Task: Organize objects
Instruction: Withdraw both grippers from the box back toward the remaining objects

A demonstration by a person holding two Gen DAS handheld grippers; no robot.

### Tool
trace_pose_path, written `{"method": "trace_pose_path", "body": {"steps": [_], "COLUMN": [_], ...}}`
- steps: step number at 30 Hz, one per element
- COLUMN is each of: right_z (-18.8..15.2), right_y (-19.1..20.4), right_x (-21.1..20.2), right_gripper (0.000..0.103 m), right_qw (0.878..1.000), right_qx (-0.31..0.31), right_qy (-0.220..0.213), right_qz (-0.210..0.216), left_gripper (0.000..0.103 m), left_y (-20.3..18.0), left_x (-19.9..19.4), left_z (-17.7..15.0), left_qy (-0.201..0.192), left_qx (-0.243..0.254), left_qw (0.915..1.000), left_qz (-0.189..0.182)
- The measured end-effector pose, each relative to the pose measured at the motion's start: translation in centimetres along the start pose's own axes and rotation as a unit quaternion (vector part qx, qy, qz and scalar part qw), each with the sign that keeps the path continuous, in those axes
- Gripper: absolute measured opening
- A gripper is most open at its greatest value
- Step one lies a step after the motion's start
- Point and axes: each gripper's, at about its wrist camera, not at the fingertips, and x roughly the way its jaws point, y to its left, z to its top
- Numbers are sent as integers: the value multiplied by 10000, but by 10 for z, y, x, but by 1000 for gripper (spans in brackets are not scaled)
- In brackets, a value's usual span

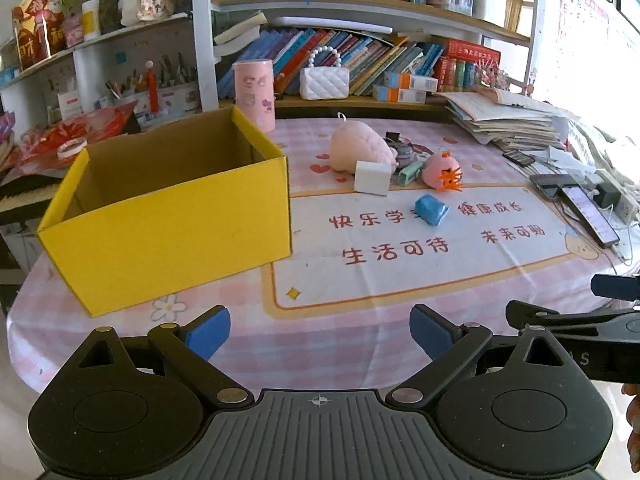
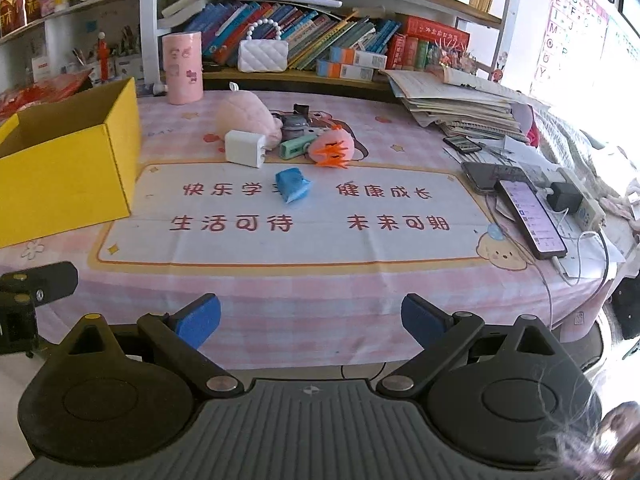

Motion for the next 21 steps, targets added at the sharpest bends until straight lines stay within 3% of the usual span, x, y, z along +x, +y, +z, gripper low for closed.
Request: {"method": "trace_pose_path", "body": {"steps": [21], "right_z": [51], "right_y": [-62], "right_x": [73], "right_gripper": [98], "right_qw": [9993], "right_qx": [41], "right_qy": [236], "right_qz": [279], "left_gripper": [98], "left_y": [-52], "left_x": [69], "left_z": [49], "left_qy": [194], "left_qx": [-43], "left_qw": [9998], "left_qz": [-71]}}
